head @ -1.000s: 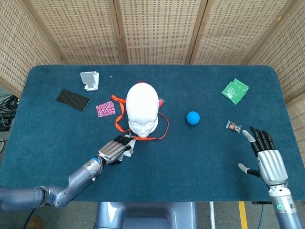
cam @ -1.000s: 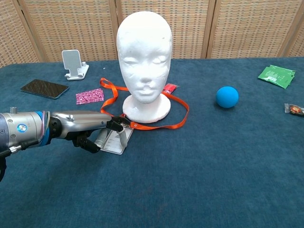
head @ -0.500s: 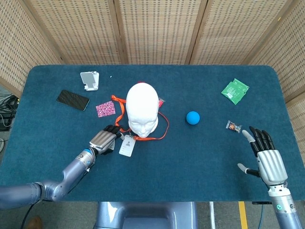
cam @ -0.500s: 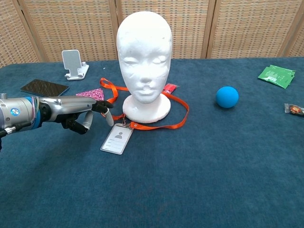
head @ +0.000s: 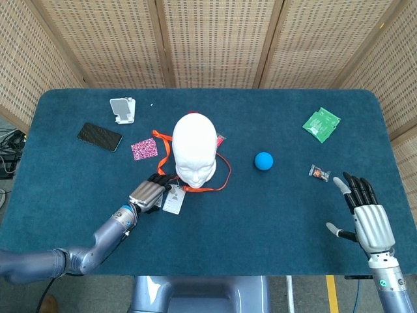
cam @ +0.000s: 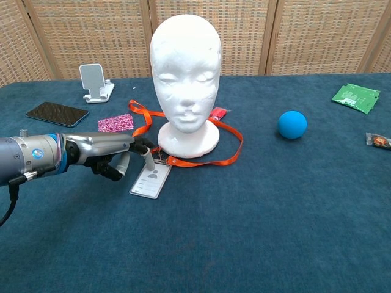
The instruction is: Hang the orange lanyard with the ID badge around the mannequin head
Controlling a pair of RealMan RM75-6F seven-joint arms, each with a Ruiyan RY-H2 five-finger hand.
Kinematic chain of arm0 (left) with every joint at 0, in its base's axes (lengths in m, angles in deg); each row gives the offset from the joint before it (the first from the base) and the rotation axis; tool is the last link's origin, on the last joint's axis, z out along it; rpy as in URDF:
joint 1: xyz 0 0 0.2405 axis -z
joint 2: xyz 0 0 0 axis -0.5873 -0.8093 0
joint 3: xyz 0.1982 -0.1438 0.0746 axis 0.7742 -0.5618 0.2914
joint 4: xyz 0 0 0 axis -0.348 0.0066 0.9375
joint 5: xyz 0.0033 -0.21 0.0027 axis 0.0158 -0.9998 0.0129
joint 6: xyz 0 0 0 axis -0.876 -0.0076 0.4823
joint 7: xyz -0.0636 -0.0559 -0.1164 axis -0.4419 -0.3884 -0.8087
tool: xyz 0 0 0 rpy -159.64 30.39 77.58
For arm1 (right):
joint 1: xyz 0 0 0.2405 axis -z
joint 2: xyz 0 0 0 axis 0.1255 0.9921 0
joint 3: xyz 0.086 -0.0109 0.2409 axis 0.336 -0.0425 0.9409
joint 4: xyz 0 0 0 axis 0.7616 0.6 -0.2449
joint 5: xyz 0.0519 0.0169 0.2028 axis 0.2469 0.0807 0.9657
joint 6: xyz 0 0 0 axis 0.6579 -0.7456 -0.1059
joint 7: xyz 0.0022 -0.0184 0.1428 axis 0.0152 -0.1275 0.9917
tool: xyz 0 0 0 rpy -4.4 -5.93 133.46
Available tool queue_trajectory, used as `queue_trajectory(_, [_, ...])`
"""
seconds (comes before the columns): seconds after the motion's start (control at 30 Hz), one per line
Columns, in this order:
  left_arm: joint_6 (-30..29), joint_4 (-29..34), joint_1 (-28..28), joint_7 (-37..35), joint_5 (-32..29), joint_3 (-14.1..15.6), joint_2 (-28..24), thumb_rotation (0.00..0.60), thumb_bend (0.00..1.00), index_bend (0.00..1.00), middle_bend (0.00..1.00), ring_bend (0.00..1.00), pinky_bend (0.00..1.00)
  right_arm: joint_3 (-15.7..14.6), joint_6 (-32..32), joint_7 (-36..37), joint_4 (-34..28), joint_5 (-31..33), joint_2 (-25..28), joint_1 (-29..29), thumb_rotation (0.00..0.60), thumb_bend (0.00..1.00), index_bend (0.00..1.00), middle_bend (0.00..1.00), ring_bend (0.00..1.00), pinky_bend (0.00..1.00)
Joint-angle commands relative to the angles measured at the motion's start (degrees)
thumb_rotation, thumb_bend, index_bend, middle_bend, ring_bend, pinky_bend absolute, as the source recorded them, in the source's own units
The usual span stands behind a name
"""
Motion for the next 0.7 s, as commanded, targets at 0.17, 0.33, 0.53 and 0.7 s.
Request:
queue_trajectory(0.17, [0.1,2.1,0.7,2.1,-1.3,0.9,0.6,0.600,1.00,0.26,0.00,0.00,0.00,0.2,0.3,0.4,0.0,0.1,0.2,0.1,0.600,0.27,0.12,0.00,0.00,0.00])
queue_trajectory(0.33, [-0.3,3.6,1.0,2.7,-1.4,0.9,1.0,0.600,1.00,0.26,0.00,0.00,0.00,0.3,0.3,0.4,-0.1,0.1,0.2,0.1,0.600,0.27,0.12,0.00,0.00,0.00])
queue_trajectory(0.53, [-0.7,5.3,1.6,3.8,-1.6,1.1,2.0,0.600,1.00,0.27,0.00,0.00,0.00,0.5,0.3,0.5,-0.2,0.3,0.3,0.2,0.600,0.27,0.12,0.00,0.00,0.00])
queue_trajectory(0.7, [-1.3,6.5,2.2,4.8,-2.1,1.0,2.8,0.600,1.00,0.27,0.00,0.00,0.00,0.5,0.3,0.6,-0.2,0.3,0.4,0.2,0.600,0.27,0.12,0.00,0.00,0.00])
